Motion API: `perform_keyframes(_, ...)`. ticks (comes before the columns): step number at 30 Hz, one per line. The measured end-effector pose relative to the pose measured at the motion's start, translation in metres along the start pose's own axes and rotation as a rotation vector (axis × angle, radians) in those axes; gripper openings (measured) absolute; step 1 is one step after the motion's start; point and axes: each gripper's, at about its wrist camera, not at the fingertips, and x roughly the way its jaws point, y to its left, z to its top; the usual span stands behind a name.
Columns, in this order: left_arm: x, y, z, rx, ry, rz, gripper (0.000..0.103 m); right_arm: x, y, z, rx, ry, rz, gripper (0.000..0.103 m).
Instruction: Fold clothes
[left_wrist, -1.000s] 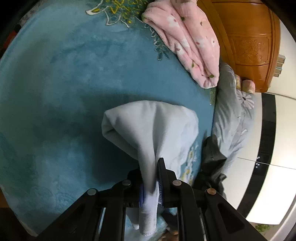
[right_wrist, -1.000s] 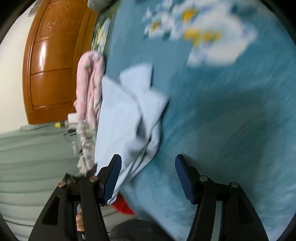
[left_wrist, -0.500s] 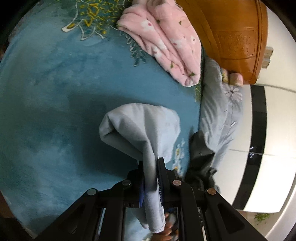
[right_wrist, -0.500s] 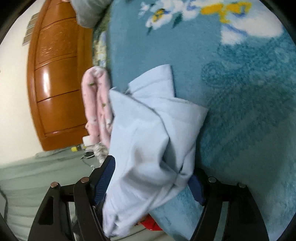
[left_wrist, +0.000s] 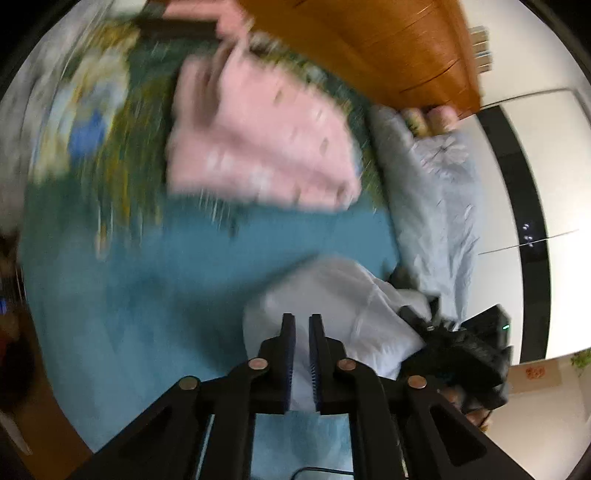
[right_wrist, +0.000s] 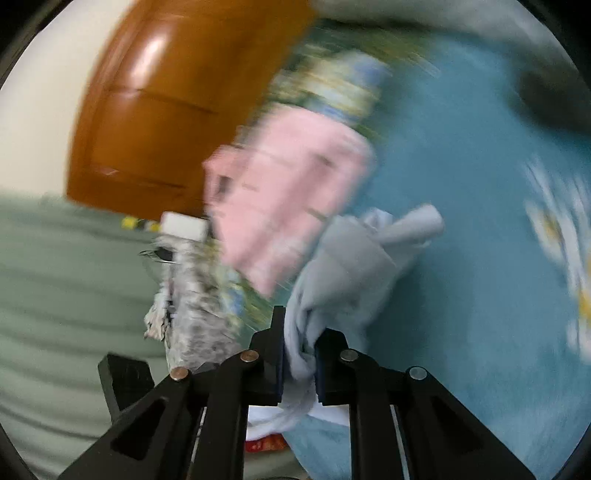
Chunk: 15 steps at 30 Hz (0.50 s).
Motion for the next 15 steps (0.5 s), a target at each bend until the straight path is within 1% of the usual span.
perform_keyframes(1, -0.012, -0.006, 0.017, 0.024, -0.036, -0.011, 0.005, -0.001, 0.018, 0.013, -0.04, -0.017, 0.028, 0.012)
perform_keyframes(3, -0.039, -0.021, 0.047, 0.079, -0.124, -0.029, 0.005, -0.003, 0.049, 0.037, -0.072, -0.059, 0.082, 0.011)
perform_keyframes(5, -0.053, -0.026, 0.066, 0.091, -0.17, -0.079, 0.005, -0.006, 0.073, 0.051, -0.116, -0.101, 0.086, 0.011)
perform_keyframes(6, -0.056, -0.025, 0.072, 0.086, -0.185, -0.095, 0.005, -0.007, 0.083, 0.058, -0.139, -0.119, 0.081, 0.011)
perform_keyframes(8, -0.05, -0.01, 0.071, 0.055, -0.213, -0.108, 0.005, -0.004, 0.098, 0.07, -0.163, -0.133, 0.08, 0.011)
perform_keyframes(10, -0.035, 0.01, 0.062, 0.007, -0.211, -0.116, 0.006, 0.003, 0.113, 0.082, -0.183, -0.139, 0.076, 0.011)
perform_keyframes(11, -0.024, 0.025, 0.053, -0.034, -0.194, -0.112, 0.006, 0.011, 0.122, 0.086, -0.19, -0.127, 0.07, 0.01)
perform_keyframes(13, 0.002, 0.055, 0.034, -0.125, -0.146, -0.095, 0.006, 0.029, 0.139, 0.091, -0.206, -0.091, 0.062, 0.01)
perform_keyframes(15, 0.03, 0.087, 0.014, -0.232, -0.081, -0.089, 0.006, 0.047, 0.158, 0.096, -0.214, -0.056, 0.084, 0.009)
